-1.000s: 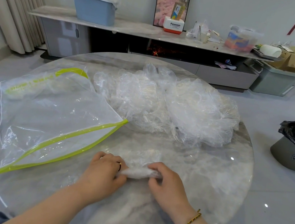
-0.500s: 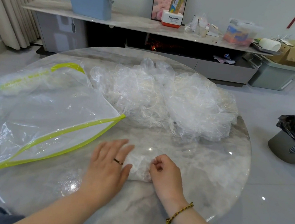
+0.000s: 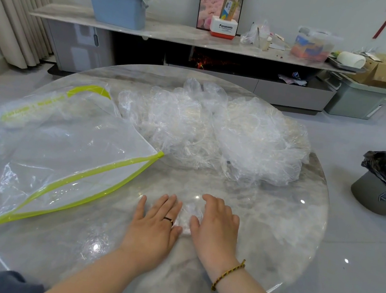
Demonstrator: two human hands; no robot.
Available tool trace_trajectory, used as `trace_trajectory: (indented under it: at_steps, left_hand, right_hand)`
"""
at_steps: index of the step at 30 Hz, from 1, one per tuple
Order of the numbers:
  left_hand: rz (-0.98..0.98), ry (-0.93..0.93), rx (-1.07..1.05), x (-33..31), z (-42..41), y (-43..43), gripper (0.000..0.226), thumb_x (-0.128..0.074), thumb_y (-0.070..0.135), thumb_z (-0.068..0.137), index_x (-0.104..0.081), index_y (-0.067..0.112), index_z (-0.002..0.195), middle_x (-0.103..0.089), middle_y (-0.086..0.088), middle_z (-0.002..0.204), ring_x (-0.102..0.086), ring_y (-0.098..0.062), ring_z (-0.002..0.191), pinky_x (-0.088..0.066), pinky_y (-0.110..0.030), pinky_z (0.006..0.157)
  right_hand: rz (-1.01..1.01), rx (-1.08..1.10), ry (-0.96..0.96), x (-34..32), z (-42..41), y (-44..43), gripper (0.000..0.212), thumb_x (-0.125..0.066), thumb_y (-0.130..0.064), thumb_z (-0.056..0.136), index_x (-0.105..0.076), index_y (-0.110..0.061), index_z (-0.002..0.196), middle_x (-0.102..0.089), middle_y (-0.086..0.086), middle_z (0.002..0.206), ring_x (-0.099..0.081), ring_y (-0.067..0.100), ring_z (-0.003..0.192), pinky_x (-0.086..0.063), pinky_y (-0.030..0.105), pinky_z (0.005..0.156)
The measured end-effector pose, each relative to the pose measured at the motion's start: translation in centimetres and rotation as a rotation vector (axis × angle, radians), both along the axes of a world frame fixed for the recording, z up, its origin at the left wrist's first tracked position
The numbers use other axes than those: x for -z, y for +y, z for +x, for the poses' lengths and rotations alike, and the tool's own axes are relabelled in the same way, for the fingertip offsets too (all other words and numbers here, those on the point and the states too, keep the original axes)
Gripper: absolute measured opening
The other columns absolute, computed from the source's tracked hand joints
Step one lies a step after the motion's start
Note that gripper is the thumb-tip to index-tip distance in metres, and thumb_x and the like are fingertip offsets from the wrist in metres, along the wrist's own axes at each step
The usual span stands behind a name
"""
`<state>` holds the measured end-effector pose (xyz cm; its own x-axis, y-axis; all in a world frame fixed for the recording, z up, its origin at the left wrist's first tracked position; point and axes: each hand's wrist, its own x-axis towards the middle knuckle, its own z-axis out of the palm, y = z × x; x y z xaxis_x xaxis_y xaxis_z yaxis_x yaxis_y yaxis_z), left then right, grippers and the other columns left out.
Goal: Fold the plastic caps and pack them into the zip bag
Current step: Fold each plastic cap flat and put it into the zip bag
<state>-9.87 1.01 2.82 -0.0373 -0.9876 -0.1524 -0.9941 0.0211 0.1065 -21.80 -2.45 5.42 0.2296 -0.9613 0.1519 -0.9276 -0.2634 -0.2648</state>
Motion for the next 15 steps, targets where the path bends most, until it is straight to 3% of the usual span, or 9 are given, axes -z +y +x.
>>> trace_trajectory:
  at_steps: [1,3,5,8,9,11,13,14,15]
  left_hand:
    - [0.029,0.031,-0.004,-0.2,-0.1,0.1,0.124,0.049,0.062,0.040,0.004,0.022,0.149,0.021,0.017,0.140,0.010,-0.008,0.143,0.019,-0.038,0.109]
    - [0.012,0.077,-0.010,-0.6,0.0,0.0,0.115,0.033,0.062,0.045,0.002,0.024,0.149,0.016,0.014,0.151,0.009,-0.007,0.142,0.008,-0.034,0.113]
    - [-0.059,0.144,-0.041,-0.8,0.2,-0.1,0.101,0.015,0.062,0.057,-0.006,0.026,0.148,-0.005,0.011,0.155,-0.003,-0.005,0.142,-0.004,-0.025,0.112]
    - [-0.064,0.310,-0.111,-1.6,0.7,-0.5,0.065,-0.031,0.056,0.091,-0.013,0.027,0.147,-0.027,0.012,0.148,-0.019,-0.008,0.137,-0.015,-0.020,0.105]
    - [-0.051,0.382,-0.139,-2.1,0.9,-0.7,0.063,-0.040,0.050,0.092,-0.017,0.027,0.146,-0.034,0.011,0.145,-0.025,-0.009,0.135,-0.018,-0.020,0.104]
    - [-0.021,0.514,-0.201,-2.6,1.3,-0.8,0.059,-0.047,0.043,0.092,-0.025,0.024,0.144,-0.044,0.008,0.138,-0.036,-0.009,0.131,-0.023,-0.020,0.103]
    - [0.030,0.697,-0.262,-3.0,1.6,-0.8,0.042,-0.053,0.034,0.092,-0.046,0.019,0.130,-0.057,0.014,0.116,-0.051,-0.002,0.115,-0.034,-0.014,0.094]
    - [0.050,0.810,-0.285,-3.1,1.8,-0.7,0.019,-0.057,0.027,0.091,-0.058,0.018,0.107,-0.061,0.020,0.090,-0.059,0.005,0.090,-0.038,-0.008,0.077]
    - [0.059,0.939,-0.297,-3.3,1.8,-0.5,0.010,-0.059,0.021,0.090,-0.059,0.019,0.080,-0.055,0.023,0.061,-0.052,0.008,0.059,-0.036,-0.007,0.058]
  right_hand:
    - [0.115,0.022,-0.003,0.2,-0.3,-0.2,0.044,-0.053,-0.035,0.089,-0.042,-0.019,0.129,-0.048,-0.003,0.126,-0.045,0.017,0.117,-0.031,0.031,0.096]
    - [0.204,0.047,0.014,0.4,-0.8,-0.7,0.034,-0.042,-0.039,0.093,-0.044,-0.021,0.122,-0.050,-0.005,0.123,-0.040,0.018,0.117,-0.026,0.029,0.094]
    - [0.218,0.047,0.007,0.4,-1.1,-1.2,0.025,-0.042,-0.036,0.094,-0.052,-0.022,0.112,-0.055,-0.006,0.115,-0.042,0.018,0.114,-0.026,0.028,0.089]
    - [0.311,0.029,-0.056,0.1,-0.9,-1.4,0.015,-0.044,-0.031,0.093,-0.057,-0.026,0.099,-0.053,-0.007,0.110,-0.039,0.017,0.113,-0.024,0.025,0.085]
    - [0.321,0.022,-0.127,-0.1,-0.9,-1.4,0.009,-0.047,-0.029,0.092,-0.056,-0.027,0.090,-0.051,-0.008,0.105,-0.038,0.015,0.110,-0.023,0.024,0.083]
    - [0.373,-0.037,-0.322,-0.5,-0.8,-1.4,0.020,-0.053,-0.023,0.090,-0.047,-0.028,0.071,-0.047,-0.011,0.091,-0.040,0.007,0.096,-0.026,0.019,0.079]
    - [0.510,-0.087,-0.600,-1.1,-0.6,-1.5,0.028,-0.056,-0.011,0.087,-0.045,-0.024,0.066,-0.048,-0.009,0.074,-0.045,-0.004,0.069,-0.036,0.010,0.066]
    - [0.554,-0.092,-0.724,-1.5,-0.6,-1.5,0.027,-0.057,-0.007,0.086,-0.047,-0.022,0.066,-0.048,-0.008,0.068,-0.046,-0.005,0.057,-0.036,0.007,0.058]
    - [0.565,-0.073,-0.835,-1.6,-0.5,-1.6,0.024,-0.058,-0.005,0.086,-0.050,-0.020,0.069,-0.051,-0.006,0.067,-0.048,-0.006,0.054,-0.037,0.007,0.057]
